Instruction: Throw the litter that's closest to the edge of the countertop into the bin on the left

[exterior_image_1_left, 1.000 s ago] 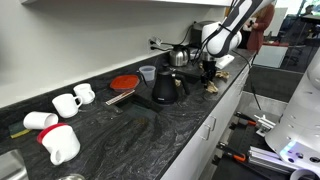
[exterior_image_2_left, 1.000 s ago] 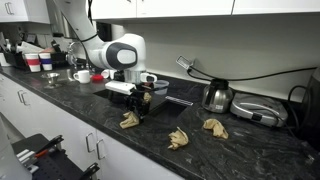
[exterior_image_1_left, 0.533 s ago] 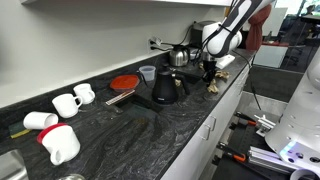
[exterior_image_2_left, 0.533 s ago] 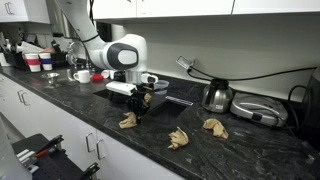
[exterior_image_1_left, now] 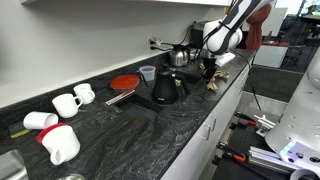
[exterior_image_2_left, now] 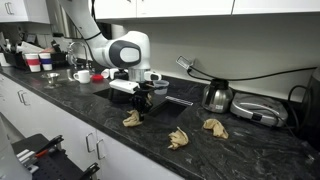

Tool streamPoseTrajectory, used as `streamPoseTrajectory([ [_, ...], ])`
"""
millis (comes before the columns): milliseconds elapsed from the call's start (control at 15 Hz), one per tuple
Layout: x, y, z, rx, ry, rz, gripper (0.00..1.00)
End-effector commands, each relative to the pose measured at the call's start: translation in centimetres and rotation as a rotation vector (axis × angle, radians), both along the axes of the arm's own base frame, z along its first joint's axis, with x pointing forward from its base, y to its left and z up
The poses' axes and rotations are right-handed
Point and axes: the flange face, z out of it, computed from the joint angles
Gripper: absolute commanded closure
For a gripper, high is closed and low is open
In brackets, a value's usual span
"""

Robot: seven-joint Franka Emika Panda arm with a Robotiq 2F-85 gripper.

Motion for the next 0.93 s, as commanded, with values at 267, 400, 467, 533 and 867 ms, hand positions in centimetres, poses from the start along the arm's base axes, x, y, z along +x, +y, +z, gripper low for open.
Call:
streamPoseTrajectory([
  [267, 2.5, -1.0, 5.8, 0.016, -0.193, -0.055, 1.0],
  [400, 3.4, -1.1, 7.3, 0.012, -0.254, -0.071, 1.0],
  [467, 3.8, -1.0, 7.8, 0.013, -0.276, -0.075, 1.0],
  [533, 4.1, -0.9, 8.2, 0.017, -0.294, -0.075, 1.0],
  [867, 3.6, 0.8, 10.3, 0.047, -0.345, -0.034, 1.0],
])
